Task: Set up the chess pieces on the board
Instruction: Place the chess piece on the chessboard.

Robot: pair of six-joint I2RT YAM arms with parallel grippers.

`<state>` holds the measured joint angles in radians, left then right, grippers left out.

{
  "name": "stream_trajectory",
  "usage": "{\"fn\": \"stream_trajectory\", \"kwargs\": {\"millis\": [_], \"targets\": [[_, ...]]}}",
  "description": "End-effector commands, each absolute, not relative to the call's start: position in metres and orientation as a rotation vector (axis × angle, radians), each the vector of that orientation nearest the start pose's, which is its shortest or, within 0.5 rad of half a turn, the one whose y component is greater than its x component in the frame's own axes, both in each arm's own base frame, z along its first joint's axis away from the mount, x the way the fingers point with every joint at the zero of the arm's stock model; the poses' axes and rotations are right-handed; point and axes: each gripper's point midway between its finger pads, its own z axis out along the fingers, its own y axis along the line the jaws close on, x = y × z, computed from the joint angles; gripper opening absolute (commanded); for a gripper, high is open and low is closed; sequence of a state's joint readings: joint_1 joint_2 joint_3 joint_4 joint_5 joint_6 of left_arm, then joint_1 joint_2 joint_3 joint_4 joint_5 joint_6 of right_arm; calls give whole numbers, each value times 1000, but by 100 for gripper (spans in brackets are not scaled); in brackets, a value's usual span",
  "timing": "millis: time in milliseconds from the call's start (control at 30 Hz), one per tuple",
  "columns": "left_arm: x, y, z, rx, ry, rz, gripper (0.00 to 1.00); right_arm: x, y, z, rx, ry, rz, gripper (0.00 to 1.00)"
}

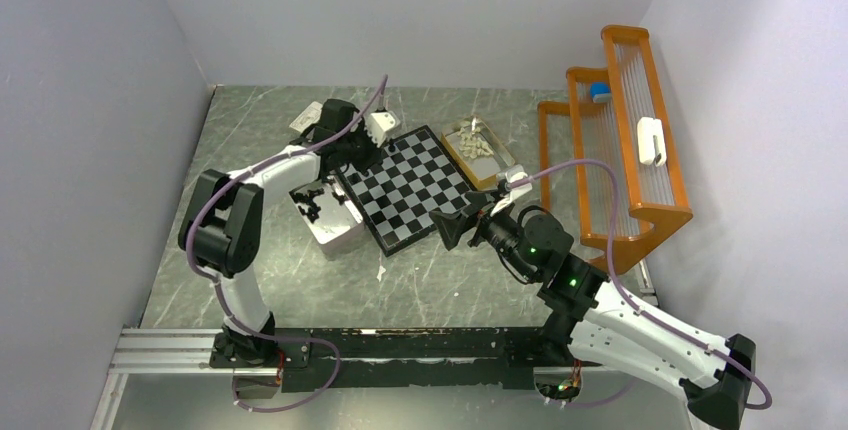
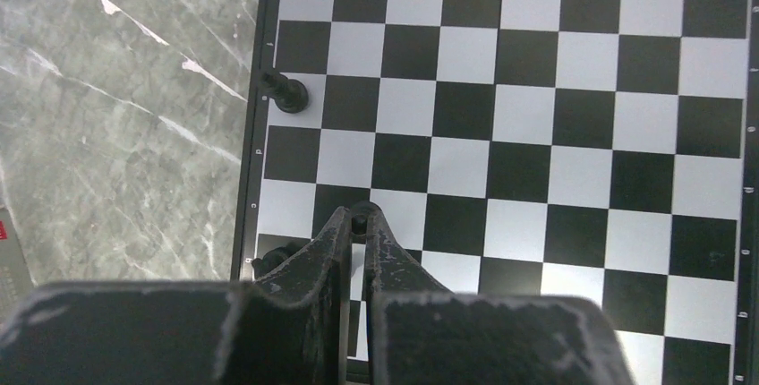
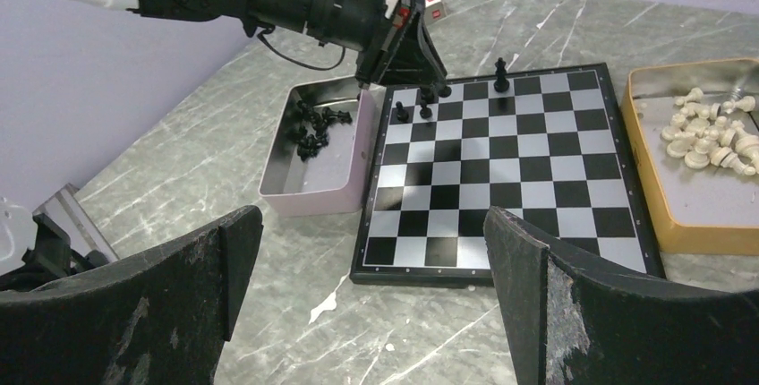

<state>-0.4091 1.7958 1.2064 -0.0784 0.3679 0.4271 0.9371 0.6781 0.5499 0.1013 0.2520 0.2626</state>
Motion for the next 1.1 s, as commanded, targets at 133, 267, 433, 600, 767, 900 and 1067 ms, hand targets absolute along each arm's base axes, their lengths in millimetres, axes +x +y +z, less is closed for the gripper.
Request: {"fn": "stream_trajectory", "kwargs": {"millis": [133, 267, 433, 600, 767, 900, 1067], "targets": [[442, -238, 96, 1108, 1909, -331, 5, 213, 229, 271, -316, 1593, 734, 100], [443, -240, 87, 1123, 1920, -345, 5, 214, 229, 271, -316, 1596, 728, 100], [442, -241, 75, 1129, 1939, -355, 5, 214, 229, 272, -313, 1595, 727, 100], [445, -238, 69, 1139, 1947, -327, 5, 215, 228, 270, -315, 1597, 720, 100], [446, -238, 66, 1147, 1947, -319, 6, 214, 228, 271, -313, 1593, 723, 100], [450, -238, 63, 1151, 1954, -312, 6, 215, 227, 272, -312, 1593, 722, 100], [452, -237, 59, 1150, 1965, -303, 7, 215, 225, 273, -309, 1588, 716, 100]]}}
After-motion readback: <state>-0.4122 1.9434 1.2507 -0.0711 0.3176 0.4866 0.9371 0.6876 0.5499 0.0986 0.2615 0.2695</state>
